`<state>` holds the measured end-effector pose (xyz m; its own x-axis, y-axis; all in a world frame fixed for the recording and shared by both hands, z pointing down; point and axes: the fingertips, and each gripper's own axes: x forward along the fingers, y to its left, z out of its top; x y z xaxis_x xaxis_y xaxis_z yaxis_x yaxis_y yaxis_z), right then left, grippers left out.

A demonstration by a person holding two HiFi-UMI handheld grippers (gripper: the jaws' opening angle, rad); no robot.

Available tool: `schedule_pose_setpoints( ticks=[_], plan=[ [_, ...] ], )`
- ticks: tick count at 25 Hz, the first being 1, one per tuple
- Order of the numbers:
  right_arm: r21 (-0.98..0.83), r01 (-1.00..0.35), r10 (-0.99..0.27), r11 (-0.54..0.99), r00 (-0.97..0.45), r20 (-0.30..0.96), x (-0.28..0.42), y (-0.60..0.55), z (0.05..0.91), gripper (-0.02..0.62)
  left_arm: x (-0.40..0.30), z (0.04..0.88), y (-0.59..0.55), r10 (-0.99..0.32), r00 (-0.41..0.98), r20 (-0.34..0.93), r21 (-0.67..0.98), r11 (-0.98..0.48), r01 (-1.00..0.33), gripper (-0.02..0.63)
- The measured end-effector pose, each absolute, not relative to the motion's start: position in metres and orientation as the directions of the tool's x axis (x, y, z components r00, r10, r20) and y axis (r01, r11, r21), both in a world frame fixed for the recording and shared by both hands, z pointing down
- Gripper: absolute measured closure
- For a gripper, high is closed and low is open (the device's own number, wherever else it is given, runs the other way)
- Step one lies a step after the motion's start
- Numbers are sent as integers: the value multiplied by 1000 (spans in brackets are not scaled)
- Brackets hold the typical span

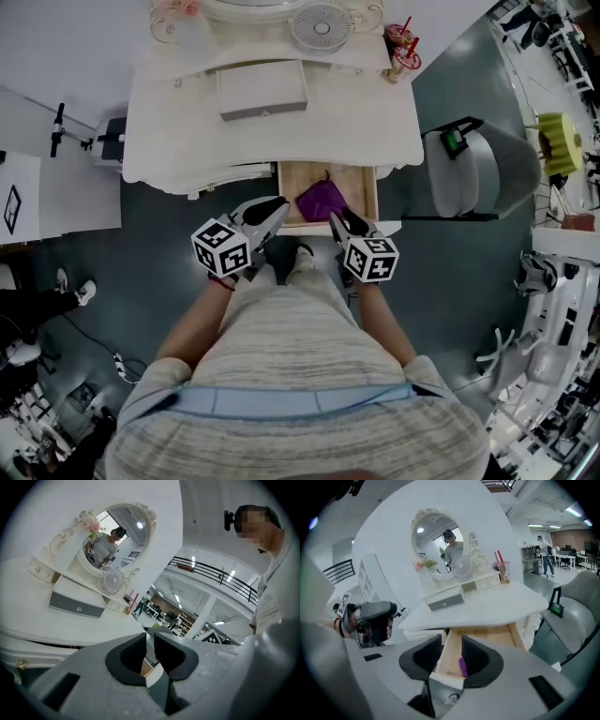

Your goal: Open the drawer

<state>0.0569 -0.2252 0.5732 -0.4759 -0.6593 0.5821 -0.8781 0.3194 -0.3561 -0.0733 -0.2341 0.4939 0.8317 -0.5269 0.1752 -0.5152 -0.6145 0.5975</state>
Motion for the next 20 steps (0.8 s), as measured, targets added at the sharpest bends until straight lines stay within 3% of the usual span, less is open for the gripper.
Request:
schedule_pose_setpoints(
  ticks=[4,10,20],
  plan=[
    [-350,-839,-696,417,-542,471,30,-244,519,483,-73,468,-238,-537,834,128,592,-633,-498,545],
    [-367,-786,-720,498,-611,330,3,-254,455,567,-84,430,-243,-568,821,60,565,-659,-497,545],
    [-296,-773,-716,562,-633,294,-11,-258,421,586,-107,414,-247,-614,789,40,538,-652,-534,545]
  ],
)
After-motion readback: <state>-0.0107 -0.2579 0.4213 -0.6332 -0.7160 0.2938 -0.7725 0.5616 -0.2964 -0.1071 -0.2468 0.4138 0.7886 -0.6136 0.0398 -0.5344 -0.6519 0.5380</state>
